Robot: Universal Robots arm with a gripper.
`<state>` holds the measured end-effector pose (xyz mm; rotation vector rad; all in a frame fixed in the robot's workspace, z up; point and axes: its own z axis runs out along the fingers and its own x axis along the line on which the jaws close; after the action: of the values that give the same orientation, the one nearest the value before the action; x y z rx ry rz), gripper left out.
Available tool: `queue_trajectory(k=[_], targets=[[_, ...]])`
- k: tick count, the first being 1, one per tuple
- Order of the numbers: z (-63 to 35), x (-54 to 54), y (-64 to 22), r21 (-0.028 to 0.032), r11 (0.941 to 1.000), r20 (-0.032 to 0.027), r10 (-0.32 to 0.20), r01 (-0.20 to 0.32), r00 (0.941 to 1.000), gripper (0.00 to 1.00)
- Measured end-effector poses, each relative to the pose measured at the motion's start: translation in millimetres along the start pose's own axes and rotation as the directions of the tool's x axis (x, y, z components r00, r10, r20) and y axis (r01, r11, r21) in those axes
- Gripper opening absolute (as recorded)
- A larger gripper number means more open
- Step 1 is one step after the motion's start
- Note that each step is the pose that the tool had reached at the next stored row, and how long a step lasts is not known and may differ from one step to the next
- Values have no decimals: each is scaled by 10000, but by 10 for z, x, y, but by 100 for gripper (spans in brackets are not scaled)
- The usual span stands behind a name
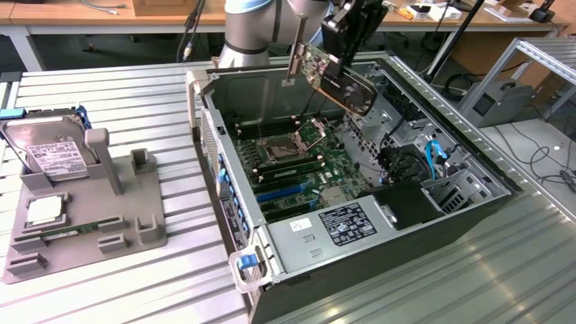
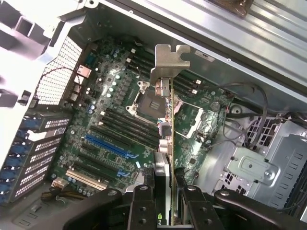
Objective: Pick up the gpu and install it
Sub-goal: 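Insert the gpu into the slot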
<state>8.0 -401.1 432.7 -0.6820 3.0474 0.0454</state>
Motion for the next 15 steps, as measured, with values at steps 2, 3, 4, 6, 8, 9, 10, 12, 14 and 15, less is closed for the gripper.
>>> queue_trajectory(k=[2, 3, 4, 6, 8, 9, 10, 12, 14, 15], targets=[[0, 0, 0, -6, 9997, -6, -252, 252, 9997, 27], [0, 0, 0, -8, 9994, -9, -341, 341, 9994, 27], [0, 0, 0, -12, 9988, -12, -485, 485, 9988, 27], [2, 0, 0, -19, 9974, -16, -724, 724, 9974, 27], [2, 0, 0, -23, 9959, -21, -899, 899, 9959, 27], [2, 0, 0, -25, 9954, -23, -959, 959, 9954, 27], [2, 0, 0, -25, 9949, -24, -1010, 1010, 9949, 27], [2, 0, 0, -29, 9936, -26, -1130, 1130, 9936, 27], [3, 0, 0, -34, 9912, -30, -1321, 1321, 9912, 27], [3, 0, 0, -38, 9895, -33, -1448, 1448, 9895, 27]])
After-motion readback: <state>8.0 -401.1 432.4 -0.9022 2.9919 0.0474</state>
